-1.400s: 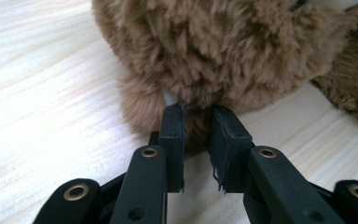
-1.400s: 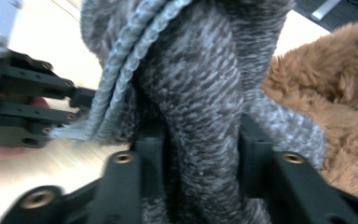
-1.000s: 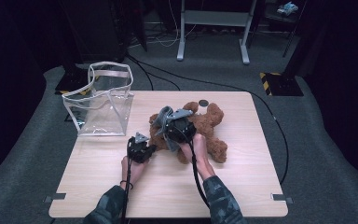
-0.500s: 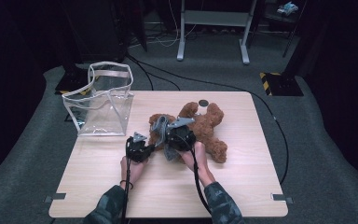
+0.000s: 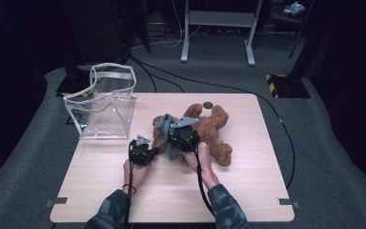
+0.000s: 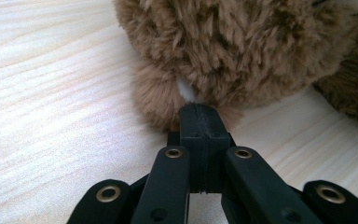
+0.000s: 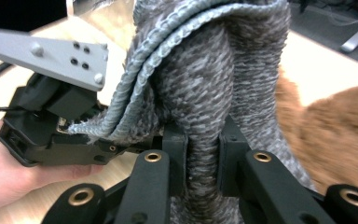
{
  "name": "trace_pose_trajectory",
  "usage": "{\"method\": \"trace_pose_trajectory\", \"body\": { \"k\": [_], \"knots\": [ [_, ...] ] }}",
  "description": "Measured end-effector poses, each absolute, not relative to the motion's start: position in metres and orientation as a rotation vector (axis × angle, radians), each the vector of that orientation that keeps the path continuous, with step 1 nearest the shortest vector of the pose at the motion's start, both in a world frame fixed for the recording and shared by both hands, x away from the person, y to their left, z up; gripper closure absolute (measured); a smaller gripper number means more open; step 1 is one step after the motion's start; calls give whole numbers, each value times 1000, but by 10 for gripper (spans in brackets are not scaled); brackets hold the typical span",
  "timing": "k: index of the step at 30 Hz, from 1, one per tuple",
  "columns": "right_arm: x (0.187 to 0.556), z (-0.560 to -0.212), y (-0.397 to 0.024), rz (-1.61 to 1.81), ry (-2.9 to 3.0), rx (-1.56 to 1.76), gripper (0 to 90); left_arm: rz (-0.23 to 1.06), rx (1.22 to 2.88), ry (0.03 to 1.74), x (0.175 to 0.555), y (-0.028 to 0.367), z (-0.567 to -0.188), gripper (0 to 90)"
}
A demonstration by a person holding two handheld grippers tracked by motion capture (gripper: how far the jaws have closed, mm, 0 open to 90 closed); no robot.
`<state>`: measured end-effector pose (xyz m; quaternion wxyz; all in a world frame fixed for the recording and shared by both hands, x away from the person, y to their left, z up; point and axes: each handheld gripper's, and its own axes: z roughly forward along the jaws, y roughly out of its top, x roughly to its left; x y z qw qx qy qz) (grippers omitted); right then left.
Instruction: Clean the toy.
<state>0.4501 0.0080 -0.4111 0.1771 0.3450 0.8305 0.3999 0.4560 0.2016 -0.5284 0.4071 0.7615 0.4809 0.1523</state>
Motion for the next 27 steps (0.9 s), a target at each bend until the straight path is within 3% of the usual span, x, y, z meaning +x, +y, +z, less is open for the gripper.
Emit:
{"method": "trace_pose_trajectory", "body": {
  "k": [13,23,27],
  "knots": [
    [457,-470,15,956,2569,1039,779,387,1916,1213,457,202,-528,899],
    [457,-411,-22,1118,2205,1170,775,392,1921,1205,456,201,-529,899],
    [476,-419,-21,1059,2195,1272,774,393,1922,1205,456,201,-529,899]
  ]
}}
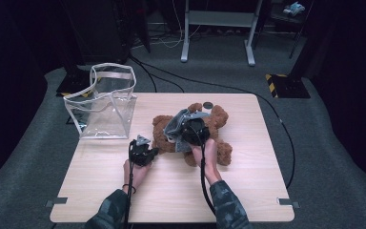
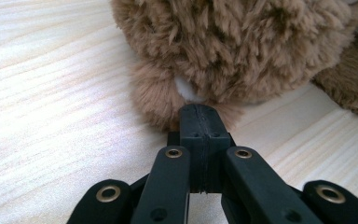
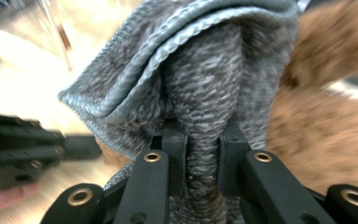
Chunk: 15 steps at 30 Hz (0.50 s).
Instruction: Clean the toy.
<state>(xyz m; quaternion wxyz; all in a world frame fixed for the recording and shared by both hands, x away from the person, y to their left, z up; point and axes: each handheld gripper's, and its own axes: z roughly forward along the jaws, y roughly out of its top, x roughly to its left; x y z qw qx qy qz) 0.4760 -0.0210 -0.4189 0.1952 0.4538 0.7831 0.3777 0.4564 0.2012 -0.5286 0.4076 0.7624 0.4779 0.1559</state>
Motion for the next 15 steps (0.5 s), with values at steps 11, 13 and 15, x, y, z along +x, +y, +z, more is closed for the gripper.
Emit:
{"method": "trace_pose_trajectory", "body": {
  "k": [11,13,15],
  "knots": [
    [460,-449,-14,1004,2344,1271,776,392,1911,1210,456,201,-529,900],
    [458,-446,-14,975,2348,1246,775,392,1910,1210,456,201,-529,899],
    [458,-434,-19,998,2288,1237,773,392,1911,1209,456,201,-529,900]
  ]
}}
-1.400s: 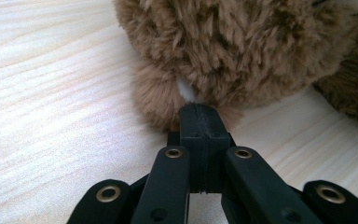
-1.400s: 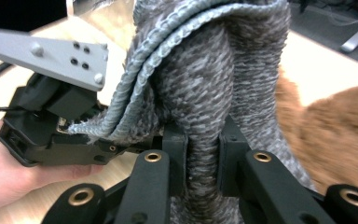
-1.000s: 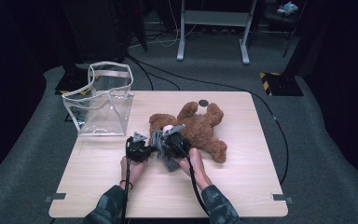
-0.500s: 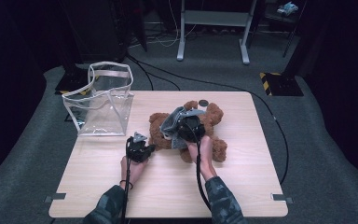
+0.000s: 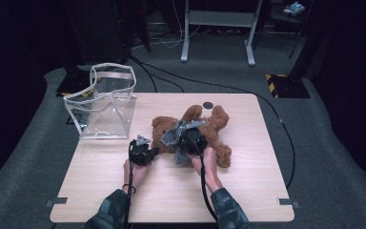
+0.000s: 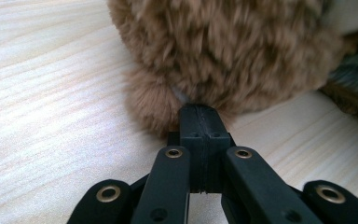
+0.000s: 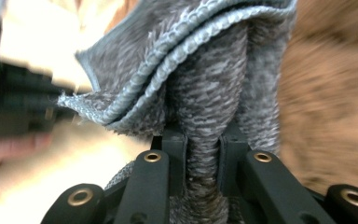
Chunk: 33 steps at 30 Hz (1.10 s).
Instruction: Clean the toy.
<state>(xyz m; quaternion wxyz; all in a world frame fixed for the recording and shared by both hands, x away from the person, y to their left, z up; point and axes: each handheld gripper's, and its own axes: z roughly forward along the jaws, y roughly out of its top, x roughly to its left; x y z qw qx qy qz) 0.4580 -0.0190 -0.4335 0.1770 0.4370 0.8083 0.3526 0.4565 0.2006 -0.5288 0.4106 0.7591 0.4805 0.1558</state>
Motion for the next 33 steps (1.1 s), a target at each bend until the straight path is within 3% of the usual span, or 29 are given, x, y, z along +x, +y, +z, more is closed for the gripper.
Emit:
{"method": "trace_pose_trajectory", "body": {
  "k": [4,8,25,33],
  "knots": [
    [466,-413,-23,972,2192,1210,770,391,1919,1206,456,201,-528,900],
    [478,-418,-23,826,2190,1188,771,395,1920,1204,457,201,-528,900],
    [482,-412,-89,829,2060,1347,769,396,1927,1195,456,199,-528,899],
    [478,-393,-76,941,2070,1272,765,403,1934,1187,456,199,-528,899]
  ]
}}
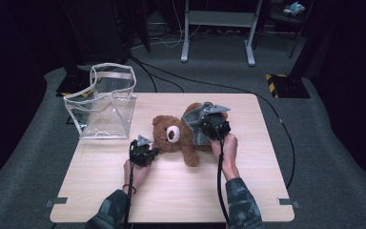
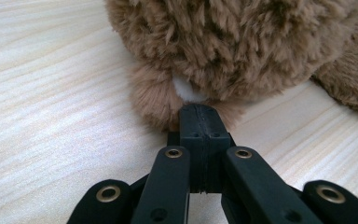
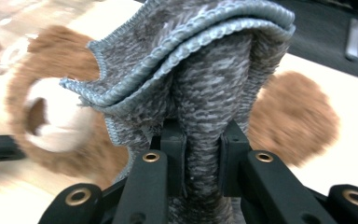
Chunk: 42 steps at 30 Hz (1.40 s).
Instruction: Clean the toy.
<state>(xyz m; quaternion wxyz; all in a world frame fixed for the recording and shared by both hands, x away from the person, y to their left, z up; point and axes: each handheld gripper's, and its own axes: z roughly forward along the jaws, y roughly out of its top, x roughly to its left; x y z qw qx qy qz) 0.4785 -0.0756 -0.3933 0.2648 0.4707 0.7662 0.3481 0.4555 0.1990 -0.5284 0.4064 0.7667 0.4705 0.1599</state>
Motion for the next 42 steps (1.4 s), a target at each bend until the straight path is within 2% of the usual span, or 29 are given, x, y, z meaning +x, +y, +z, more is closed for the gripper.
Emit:
{"method": "trace_pose_trajectory", "body": {
  "k": [6,15,20,23,27,31,34,42],
  "knots": [
    [489,-408,-54,852,2115,1243,765,403,1934,1187,455,199,-528,899],
    [496,-416,-101,744,2030,1371,767,405,1933,1187,455,199,-528,899],
    [496,-414,-113,808,2009,1425,766,407,1931,1186,455,199,-529,899],
    [491,-405,-108,896,2014,1383,765,405,1940,1185,455,198,-528,899],
    [489,-397,-80,997,2094,1290,762,409,1943,1181,455,198,-528,899],
    [494,-407,-54,947,2167,1243,761,407,1943,1181,455,198,-528,899],
    [498,-415,-53,892,2164,1259,763,406,1941,1182,455,198,-528,899],
    [503,-425,-101,806,2034,1394,766,406,1945,1174,455,198,-528,899]
  ]
}}
